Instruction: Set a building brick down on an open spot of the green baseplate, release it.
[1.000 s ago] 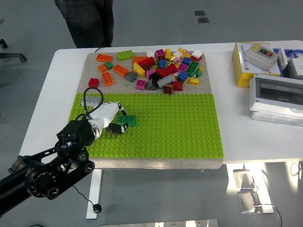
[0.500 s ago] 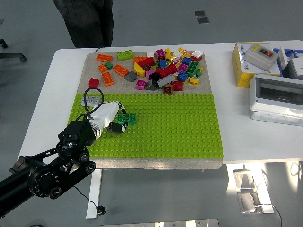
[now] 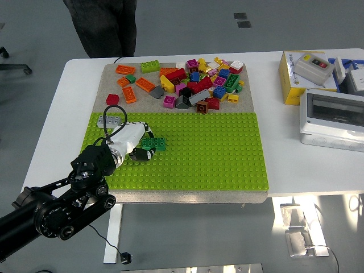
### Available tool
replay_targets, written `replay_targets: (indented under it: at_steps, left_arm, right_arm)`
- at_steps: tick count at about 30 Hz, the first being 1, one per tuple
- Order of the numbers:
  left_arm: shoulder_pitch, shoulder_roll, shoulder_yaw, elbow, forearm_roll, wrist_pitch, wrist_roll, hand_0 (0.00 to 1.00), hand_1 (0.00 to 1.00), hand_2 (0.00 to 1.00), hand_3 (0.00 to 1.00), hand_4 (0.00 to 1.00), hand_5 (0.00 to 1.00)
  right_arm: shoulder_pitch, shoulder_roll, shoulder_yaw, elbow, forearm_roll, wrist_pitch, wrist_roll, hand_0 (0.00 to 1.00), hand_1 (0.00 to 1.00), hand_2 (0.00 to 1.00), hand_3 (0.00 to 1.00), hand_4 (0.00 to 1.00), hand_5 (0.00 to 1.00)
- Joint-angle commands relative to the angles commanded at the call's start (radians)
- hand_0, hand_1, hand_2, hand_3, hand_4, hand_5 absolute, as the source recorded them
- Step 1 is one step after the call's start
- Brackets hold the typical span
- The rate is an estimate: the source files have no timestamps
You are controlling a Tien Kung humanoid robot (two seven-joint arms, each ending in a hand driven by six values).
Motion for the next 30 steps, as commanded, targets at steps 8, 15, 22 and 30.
replay_targets:
  at_steps: [8, 15, 22, 30]
  left_arm:
    - [0.001, 0.001, -0.005, 0.006, 0.007, -0.006, -0.001, 0.998, 0.946, 0.936, 0.605, 0.609, 0.232]
    - [0.002, 0.003, -0.012, 0.006, 0.012, -0.02, -0.003, 0.998, 0.949, 0.947, 0.703, 0.619, 0.224]
    - [0.002, 0.004, -0.016, 0.001, 0.017, -0.03, -0.005, 0.998, 0.955, 0.96, 0.736, 0.625, 0.22]
    - [0.008, 0.007, -0.027, -0.01, 0.015, -0.038, -0.008, 0.998, 0.956, 0.961, 0.744, 0.629, 0.223]
  right_arm:
    - [0.0, 0.0, -0.002, 0.0, 0.003, 0.0, 0.001, 0.684, 0.635, 0.618, 0.684, 0.508, 0.998]
    - [0.0, -0.001, -0.004, 0.0, 0.005, -0.001, 0.005, 0.684, 0.634, 0.617, 0.683, 0.509, 0.998]
    - [0.0, -0.001, -0.003, 0.0, 0.007, -0.003, 0.008, 0.686, 0.633, 0.612, 0.682, 0.51, 0.998]
    - [-0.001, -0.001, 0.0, 0.0, 0.003, -0.003, 0.008, 0.684, 0.631, 0.607, 0.681, 0.511, 0.998]
